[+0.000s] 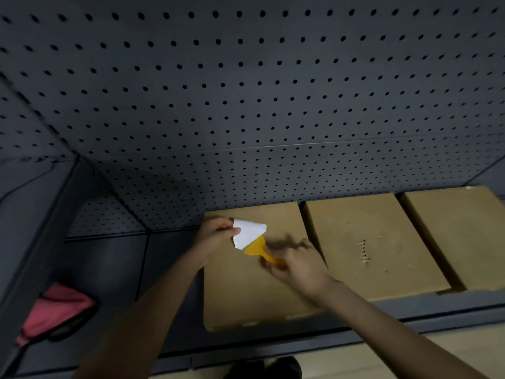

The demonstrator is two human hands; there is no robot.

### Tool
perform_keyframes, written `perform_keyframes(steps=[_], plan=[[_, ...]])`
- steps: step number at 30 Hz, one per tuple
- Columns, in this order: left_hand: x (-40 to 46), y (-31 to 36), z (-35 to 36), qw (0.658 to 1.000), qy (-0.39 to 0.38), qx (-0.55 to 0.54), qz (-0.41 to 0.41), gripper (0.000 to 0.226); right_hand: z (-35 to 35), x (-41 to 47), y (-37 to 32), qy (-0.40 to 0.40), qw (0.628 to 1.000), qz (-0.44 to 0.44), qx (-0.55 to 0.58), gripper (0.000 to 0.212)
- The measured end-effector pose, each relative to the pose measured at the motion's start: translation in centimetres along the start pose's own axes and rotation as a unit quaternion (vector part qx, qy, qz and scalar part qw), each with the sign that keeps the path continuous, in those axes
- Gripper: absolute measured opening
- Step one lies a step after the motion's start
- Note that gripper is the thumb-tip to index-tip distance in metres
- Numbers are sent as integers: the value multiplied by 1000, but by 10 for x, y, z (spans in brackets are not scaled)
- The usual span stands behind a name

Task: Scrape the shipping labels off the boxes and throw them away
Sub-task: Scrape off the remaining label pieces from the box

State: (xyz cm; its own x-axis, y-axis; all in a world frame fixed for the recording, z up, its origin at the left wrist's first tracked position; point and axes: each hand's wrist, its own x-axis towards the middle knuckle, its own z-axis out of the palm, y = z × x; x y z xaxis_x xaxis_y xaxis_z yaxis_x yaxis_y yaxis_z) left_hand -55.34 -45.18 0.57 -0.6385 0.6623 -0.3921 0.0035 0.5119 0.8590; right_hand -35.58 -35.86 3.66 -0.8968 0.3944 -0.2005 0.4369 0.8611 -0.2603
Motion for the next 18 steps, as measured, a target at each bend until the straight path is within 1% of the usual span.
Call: perform_keyframes(steps=[4,7,10,14,18], plan=[[-2,-2,1,1000,1,-28,15,25,-7,-14,24,-16,1000,20,-14,41],[-2,-1,3,999,4,-32,17,24,-9,-8,17,-6,1000,5,-12,43],[-2,0,5,999,18,-47,16,21,-7,4,3,1,1000,2,2,40],[-2,-2,7,998,23,-64,16,21,-11,-7,21,-25,1000,8,-15,41],[-1,-4,3,997,32,-72,13,24,-9,0,18,-11,1000,6,10,38]])
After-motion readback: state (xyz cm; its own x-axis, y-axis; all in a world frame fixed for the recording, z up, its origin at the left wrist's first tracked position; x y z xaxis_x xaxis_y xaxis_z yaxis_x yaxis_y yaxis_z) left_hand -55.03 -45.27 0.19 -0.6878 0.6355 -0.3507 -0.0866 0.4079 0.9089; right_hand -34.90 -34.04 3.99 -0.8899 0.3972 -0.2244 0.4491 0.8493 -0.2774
